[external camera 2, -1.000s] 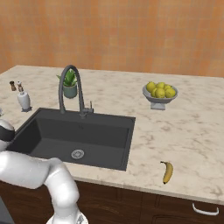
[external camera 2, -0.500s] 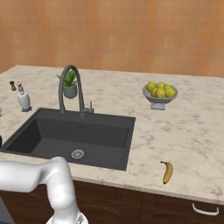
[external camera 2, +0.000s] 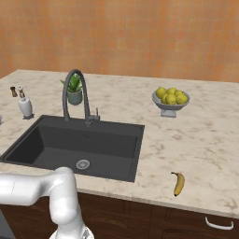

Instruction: Put the colander in the sink, put the banana in the colander, and turn on the sink faucet and pour water over the colander.

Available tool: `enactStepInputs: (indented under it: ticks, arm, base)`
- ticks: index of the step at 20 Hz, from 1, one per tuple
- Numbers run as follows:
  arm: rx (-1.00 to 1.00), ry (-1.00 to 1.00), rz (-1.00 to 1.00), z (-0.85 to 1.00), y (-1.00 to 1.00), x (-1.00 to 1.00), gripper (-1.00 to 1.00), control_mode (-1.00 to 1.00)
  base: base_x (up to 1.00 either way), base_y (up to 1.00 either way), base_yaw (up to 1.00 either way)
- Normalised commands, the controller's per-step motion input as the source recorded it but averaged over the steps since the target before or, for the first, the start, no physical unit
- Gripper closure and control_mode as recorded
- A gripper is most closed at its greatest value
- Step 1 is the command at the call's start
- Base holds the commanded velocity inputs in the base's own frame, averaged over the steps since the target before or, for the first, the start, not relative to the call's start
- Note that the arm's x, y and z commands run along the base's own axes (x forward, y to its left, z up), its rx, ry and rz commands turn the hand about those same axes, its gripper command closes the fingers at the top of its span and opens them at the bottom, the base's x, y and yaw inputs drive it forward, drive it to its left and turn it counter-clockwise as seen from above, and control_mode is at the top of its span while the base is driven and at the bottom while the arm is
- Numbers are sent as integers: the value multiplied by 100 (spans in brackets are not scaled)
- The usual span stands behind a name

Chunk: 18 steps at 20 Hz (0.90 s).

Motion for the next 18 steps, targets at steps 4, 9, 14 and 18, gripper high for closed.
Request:
enactStepInputs:
  ticks: [4,9,14,18]
  arm:
    - [0,0,0,-7,18,27,-100,-100]
    - [0,0,0,0,24,25,-100,-100]
    - [0,0,0,-7,19,30,-100,-100]
    - [0,0,-1,-19,16,31,-100,-100]
  base:
    - [0,0,0]
    - [0,0,0]
    - [0,0,0]
    - [0,0,0]
